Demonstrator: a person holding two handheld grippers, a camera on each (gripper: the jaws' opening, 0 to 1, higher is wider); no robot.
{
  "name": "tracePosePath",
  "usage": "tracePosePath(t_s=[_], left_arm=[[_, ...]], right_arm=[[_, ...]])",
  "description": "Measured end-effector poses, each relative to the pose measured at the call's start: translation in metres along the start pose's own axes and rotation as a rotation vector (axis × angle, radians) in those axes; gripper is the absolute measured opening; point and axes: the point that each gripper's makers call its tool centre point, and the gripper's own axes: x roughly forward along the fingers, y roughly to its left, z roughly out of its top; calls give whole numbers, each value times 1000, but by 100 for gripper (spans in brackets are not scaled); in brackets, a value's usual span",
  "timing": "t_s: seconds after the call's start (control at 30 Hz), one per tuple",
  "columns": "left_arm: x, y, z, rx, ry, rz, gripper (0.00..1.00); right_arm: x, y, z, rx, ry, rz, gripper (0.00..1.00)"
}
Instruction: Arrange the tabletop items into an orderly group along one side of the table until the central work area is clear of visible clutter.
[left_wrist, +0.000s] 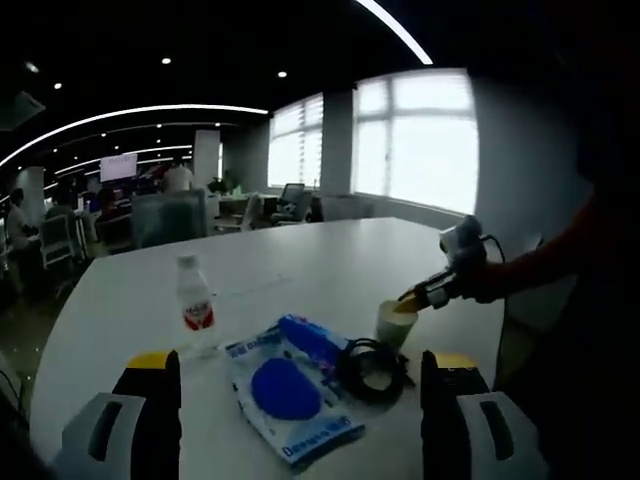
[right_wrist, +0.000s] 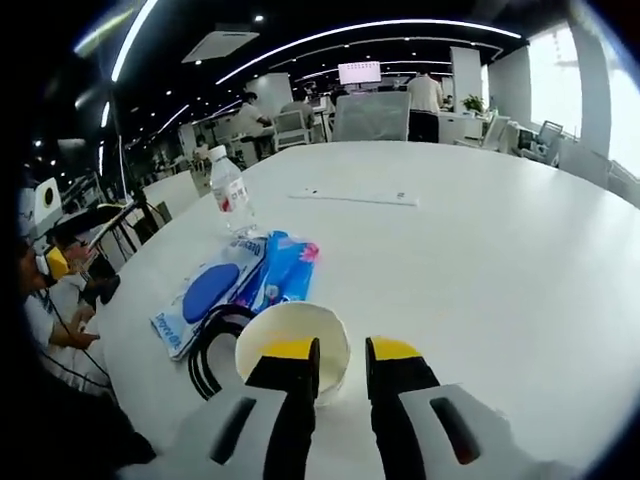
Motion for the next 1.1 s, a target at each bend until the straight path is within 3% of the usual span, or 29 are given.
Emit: tracePosePath(t_s=[0.03, 0.27, 0.53, 0.87, 1.1], left_arm=[[0, 0, -2, -2, 7, 0, 98], [0, -7, -3, 16, 1, -23, 97], [0, -6, -3, 27, 4, -43, 100], [1, -5, -4, 48, 11, -63, 100], [1, -7, -5, 56, 19, -73, 100]], right_arm=[[2, -3, -1, 32, -12, -12, 9], [2, -4, -7, 34, 2, -28, 0], [0, -4, -7, 64, 1, -24, 0], [-6, 0, 2, 66, -18, -23, 0], [-12, 1, 25, 59, -42, -29, 0]])
